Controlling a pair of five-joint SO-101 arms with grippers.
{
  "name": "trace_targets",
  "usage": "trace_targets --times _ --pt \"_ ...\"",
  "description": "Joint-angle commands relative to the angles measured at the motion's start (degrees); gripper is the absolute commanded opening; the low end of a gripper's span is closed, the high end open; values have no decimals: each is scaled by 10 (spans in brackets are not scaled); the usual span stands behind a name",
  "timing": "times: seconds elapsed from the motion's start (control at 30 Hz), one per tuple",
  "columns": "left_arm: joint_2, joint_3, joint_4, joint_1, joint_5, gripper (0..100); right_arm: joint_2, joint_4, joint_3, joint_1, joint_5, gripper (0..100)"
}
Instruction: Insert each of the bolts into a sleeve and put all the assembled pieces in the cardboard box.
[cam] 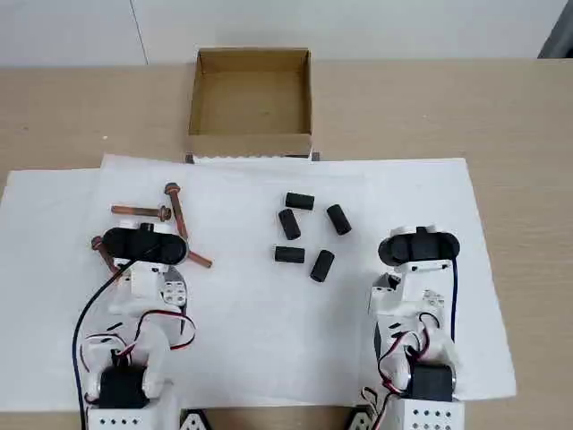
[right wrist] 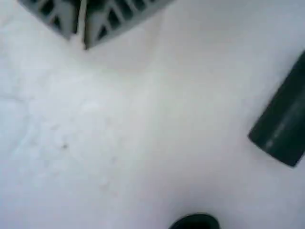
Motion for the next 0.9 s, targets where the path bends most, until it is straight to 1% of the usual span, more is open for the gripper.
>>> trace_targets --times 0.0,0.1,0.3,0.47,0.6,0.67,0.77,0.87 --pt "-5 -61 3 -1 6 7 -8 -11 -3 2 6 3" --pt "-4 -103 20 -1 6 7 -8 -11 -3 2 6 3" --pt "-4 -202 98 -2 5 7 -8 -11 -3 2 6 3" --pt "-4 -261 137 -9 -39 7 -8 -11 -3 2 6 3" --pt "0 -295 142 -61 -51 7 -8 -11 -3 2 6 3" --pt "25 -318 143 -89 -51 7 -8 -11 -3 2 6 3" --pt "98 -374 140 -125 -48 7 -8 -11 -3 1 6 3" --pt "189 -436 143 -146 -47 7 -8 -11 -3 0 6 3"
